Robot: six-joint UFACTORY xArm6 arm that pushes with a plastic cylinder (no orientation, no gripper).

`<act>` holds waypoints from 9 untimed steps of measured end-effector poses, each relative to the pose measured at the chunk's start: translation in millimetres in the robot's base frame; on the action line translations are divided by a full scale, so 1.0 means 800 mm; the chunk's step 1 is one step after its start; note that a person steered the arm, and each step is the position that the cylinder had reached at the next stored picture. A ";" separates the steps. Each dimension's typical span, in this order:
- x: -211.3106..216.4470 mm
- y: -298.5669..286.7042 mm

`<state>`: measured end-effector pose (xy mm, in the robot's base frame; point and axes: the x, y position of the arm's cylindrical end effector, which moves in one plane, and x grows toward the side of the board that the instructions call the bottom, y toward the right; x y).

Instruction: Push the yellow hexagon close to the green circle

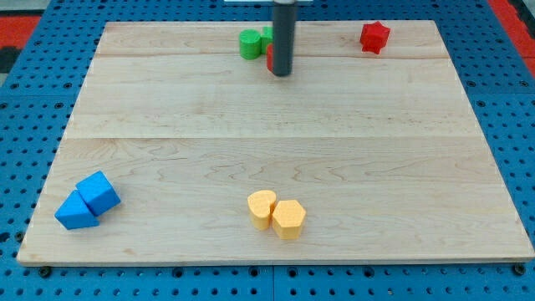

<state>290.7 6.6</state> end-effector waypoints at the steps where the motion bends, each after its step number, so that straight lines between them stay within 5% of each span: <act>1: -0.015 0.003; 3: 0.238 0.107; 5: 0.229 0.157; 7: 0.410 0.131; 9: 0.336 -0.020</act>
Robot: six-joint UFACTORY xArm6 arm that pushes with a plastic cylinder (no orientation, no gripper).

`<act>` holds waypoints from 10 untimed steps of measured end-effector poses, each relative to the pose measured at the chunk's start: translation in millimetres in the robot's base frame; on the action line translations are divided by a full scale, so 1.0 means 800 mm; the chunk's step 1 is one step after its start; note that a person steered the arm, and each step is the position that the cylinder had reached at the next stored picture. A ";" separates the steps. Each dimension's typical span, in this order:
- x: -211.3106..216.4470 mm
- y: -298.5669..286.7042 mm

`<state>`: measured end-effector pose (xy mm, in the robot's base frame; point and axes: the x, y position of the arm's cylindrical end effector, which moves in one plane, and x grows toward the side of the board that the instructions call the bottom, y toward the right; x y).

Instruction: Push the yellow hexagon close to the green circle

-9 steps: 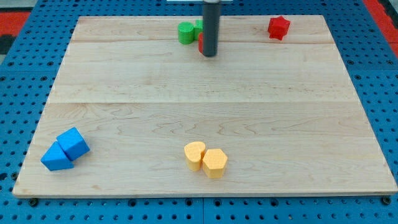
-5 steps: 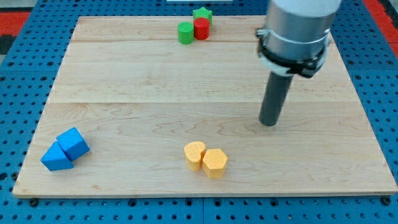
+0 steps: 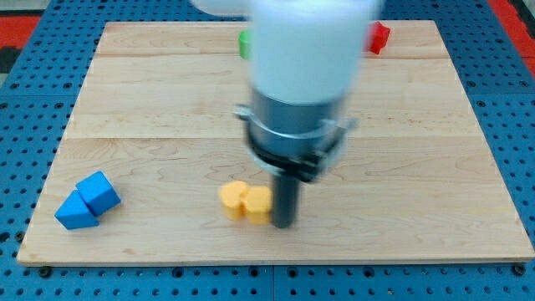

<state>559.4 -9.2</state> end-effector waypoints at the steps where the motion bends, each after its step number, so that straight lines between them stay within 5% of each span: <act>1: -0.037 -0.029; 3: 0.030 -0.085; 5: -0.021 -0.121; 9: -0.105 0.023; 10: -0.167 0.032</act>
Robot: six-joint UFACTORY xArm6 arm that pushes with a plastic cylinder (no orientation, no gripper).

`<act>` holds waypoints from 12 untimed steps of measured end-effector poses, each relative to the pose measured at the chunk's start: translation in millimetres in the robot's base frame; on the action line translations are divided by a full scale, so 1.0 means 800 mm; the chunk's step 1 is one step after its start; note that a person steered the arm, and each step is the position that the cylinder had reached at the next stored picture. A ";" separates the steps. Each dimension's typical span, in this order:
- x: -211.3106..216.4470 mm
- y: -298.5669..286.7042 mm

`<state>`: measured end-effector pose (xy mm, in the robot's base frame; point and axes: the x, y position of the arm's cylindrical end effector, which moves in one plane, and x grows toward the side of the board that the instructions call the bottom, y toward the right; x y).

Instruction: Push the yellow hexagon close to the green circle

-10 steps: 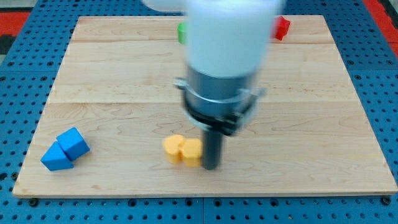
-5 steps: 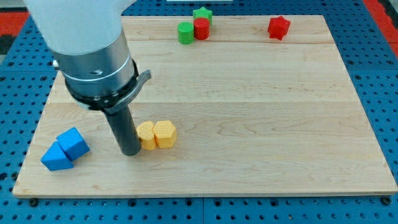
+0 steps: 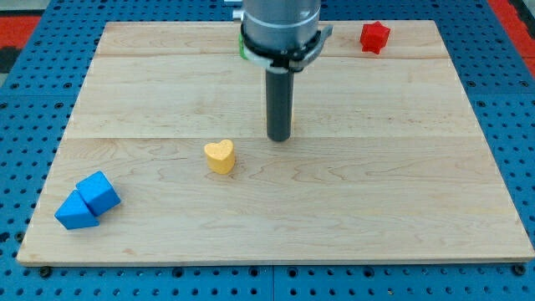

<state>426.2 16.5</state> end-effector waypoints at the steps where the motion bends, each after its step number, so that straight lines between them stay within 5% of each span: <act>1: -0.002 0.039; 3: -0.110 -0.028; 5: -0.026 -0.033; 6: -0.084 -0.100; 7: -0.084 -0.041; 8: -0.136 -0.067; 9: -0.065 -0.068; 10: -0.079 -0.172; 11: -0.121 -0.165; 12: -0.108 -0.099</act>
